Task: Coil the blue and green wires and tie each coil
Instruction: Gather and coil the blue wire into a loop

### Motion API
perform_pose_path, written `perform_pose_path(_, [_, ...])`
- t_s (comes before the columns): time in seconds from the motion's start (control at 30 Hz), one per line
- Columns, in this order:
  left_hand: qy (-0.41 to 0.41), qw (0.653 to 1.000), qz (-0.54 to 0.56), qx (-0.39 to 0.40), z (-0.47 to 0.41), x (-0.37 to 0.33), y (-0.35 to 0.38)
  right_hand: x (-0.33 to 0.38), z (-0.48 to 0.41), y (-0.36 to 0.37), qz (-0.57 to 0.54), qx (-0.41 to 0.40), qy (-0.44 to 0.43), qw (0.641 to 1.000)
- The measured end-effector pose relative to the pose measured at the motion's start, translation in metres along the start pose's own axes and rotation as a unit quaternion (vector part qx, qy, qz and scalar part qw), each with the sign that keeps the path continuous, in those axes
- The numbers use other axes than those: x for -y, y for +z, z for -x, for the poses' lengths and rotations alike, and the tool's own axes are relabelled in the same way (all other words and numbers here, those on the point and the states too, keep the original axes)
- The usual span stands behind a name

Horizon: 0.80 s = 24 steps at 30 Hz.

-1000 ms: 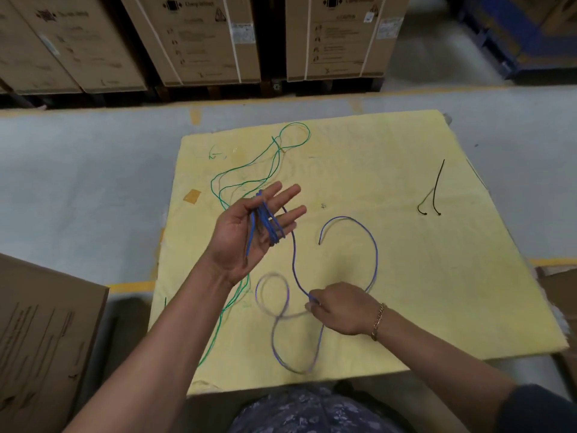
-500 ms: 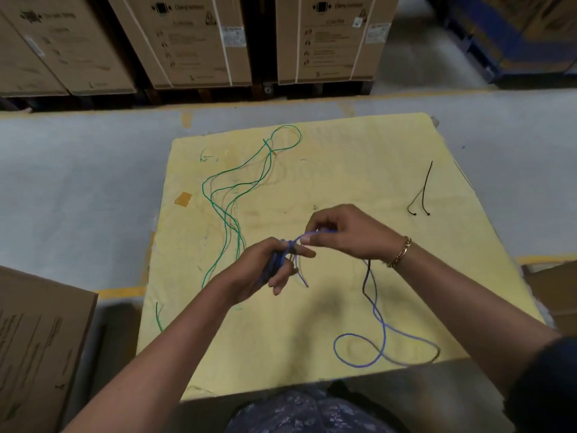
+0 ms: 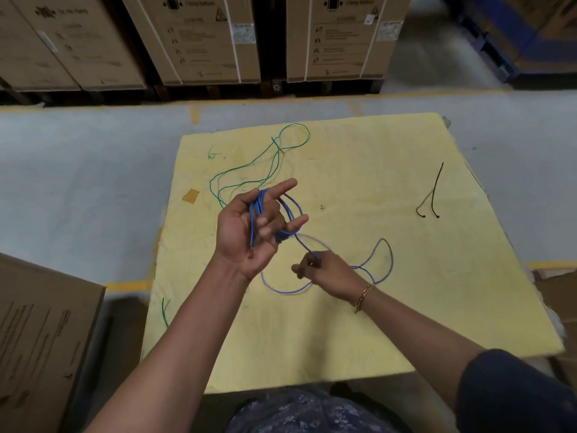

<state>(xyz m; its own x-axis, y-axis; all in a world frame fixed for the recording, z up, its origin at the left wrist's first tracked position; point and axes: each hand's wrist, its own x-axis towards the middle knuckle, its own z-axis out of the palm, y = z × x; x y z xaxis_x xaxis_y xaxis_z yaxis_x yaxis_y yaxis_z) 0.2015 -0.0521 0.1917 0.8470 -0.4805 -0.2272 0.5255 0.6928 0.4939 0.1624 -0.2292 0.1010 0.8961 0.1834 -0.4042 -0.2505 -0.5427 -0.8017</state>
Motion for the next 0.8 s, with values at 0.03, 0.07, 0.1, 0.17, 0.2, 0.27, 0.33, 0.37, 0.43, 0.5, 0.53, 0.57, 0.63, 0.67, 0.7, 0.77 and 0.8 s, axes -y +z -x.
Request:
perform_pose_path(0.03, [0.014,0.999,-0.038,-0.028,-0.005,0.000,-0.002,-0.002,0.003,0.004,0.008,-0.001,0.004,1.000])
perform_pose_path(0.07, [0.023,0.995,-0.077,-0.054,-0.009,0.001,-0.005,-0.004,0.005,0.007,0.021,-0.003,0.002,1.000])
perform_pose_path(0.1, [0.025,0.990,-0.116,-0.074,-0.012,0.003,-0.008,-0.004,0.008,0.009,0.034,-0.001,-0.005,0.999])
perform_pose_path(0.17, [0.010,0.976,-0.191,-0.102,-0.016,0.005,-0.016,-0.002,0.012,0.010,0.070,0.009,-0.021,0.997])
perform_pose_path(0.2, [0.002,0.970,-0.217,-0.108,-0.017,0.006,-0.017,-0.001,0.014,0.010,0.097,0.016,-0.026,0.995])
perform_pose_path(0.27, [-0.006,0.965,-0.238,-0.112,-0.018,0.011,-0.018,0.005,0.016,0.009,0.162,0.031,-0.034,0.986])
perform_pose_path(0.33, [-0.021,0.959,-0.261,-0.113,-0.018,0.019,-0.013,0.014,0.016,0.007,0.224,0.041,-0.044,0.973])
perform_pose_path(0.37, [-0.034,0.948,-0.295,-0.112,-0.019,0.023,-0.011,0.018,0.015,0.005,0.244,0.042,-0.048,0.968])
perform_pose_path(0.43, [-0.064,0.901,-0.420,-0.088,-0.020,0.029,-0.013,0.025,0.014,0.000,0.274,0.041,-0.062,0.959])
perform_pose_path(0.5, [-0.088,0.834,-0.540,-0.071,-0.019,0.031,-0.022,0.031,0.013,-0.011,0.288,0.041,-0.081,0.953])
perform_pose_path(0.53, [-0.100,0.811,-0.571,-0.077,-0.018,0.030,-0.026,0.034,0.013,-0.017,0.287,0.041,-0.090,0.953])
perform_pose_path(0.57, [-0.112,0.793,-0.593,-0.082,-0.016,0.029,-0.030,0.036,0.013,-0.024,0.282,0.041,-0.097,0.954])
perform_pose_path(0.63, [-0.140,0.768,-0.619,-0.081,-0.012,0.027,-0.031,0.040,0.014,-0.036,0.273,0.047,-0.107,0.955])
perform_pose_path(0.67, [-0.148,0.761,-0.627,-0.075,-0.009,0.027,-0.030,0.043,0.014,-0.041,0.267,0.051,-0.111,0.956])
perform_pose_path(0.7, [-0.150,0.756,-0.633,-0.074,-0.008,0.027,-0.029,0.046,0.014,-0.046,0.261,0.054,-0.114,0.957])
perform_pose_path(0.77, [-0.153,0.738,-0.653,-0.075,-0.006,0.028,-0.027,0.053,0.012,-0.056,0.258,0.055,-0.120,0.957])
perform_pose_path(0.8, [-0.154,0.727,-0.665,-0.067,-0.006,0.029,-0.025,0.057,0.010,-0.061,0.258,0.055,-0.125,0.956])
